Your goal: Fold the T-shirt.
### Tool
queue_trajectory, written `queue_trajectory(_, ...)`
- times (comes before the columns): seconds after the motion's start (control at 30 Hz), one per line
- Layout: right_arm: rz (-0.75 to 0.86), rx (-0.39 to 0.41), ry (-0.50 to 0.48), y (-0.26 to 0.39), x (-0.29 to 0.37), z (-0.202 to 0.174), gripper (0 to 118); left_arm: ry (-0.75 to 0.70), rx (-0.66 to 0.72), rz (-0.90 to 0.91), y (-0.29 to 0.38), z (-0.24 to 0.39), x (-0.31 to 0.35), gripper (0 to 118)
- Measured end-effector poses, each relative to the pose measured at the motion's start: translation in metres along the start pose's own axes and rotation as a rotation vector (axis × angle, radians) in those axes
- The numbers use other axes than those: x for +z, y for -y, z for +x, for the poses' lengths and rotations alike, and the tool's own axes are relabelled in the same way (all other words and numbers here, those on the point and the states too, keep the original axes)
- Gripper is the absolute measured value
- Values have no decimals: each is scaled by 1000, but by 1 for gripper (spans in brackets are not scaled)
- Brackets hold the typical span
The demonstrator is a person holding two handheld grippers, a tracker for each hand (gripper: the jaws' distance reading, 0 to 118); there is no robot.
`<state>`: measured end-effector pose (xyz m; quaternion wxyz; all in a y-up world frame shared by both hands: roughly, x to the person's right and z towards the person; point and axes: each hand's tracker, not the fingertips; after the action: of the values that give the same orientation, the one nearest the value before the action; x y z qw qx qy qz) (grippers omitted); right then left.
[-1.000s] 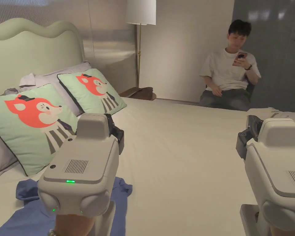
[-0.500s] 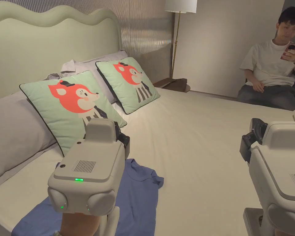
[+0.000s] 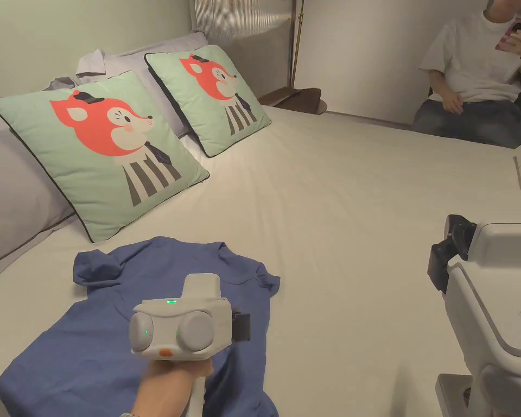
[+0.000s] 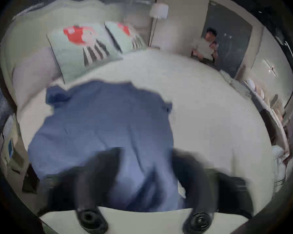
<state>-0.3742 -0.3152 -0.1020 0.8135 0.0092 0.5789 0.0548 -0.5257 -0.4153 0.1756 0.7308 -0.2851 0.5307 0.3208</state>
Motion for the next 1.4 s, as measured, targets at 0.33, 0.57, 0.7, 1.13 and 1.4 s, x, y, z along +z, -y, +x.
queue_trajectory(0.33, -74, 14, 18, 20, -7, 6, 0, -19, 31, -85, 23, 1, -47, 108)
queue_trajectory(0.57, -90, 15, 27, 26, -7, 13, 0, -108, -20, -82, 34, 7, -49, 55)
queue_trajectory(0.7, -86, 16, 29, 26, -5, 17, 0, -144, 42, -20, 27, -4, -37, 5)
queue_trajectory(1.13, 8, -35, 100, -5, 44, 53, 0, 115, 32, 328, -36, 38, 84, 5)
queue_trajectory(1.4, 73, -41, 227, -16, 95, 107, 0, 461, -120, 417, -36, 151, 134, 5)
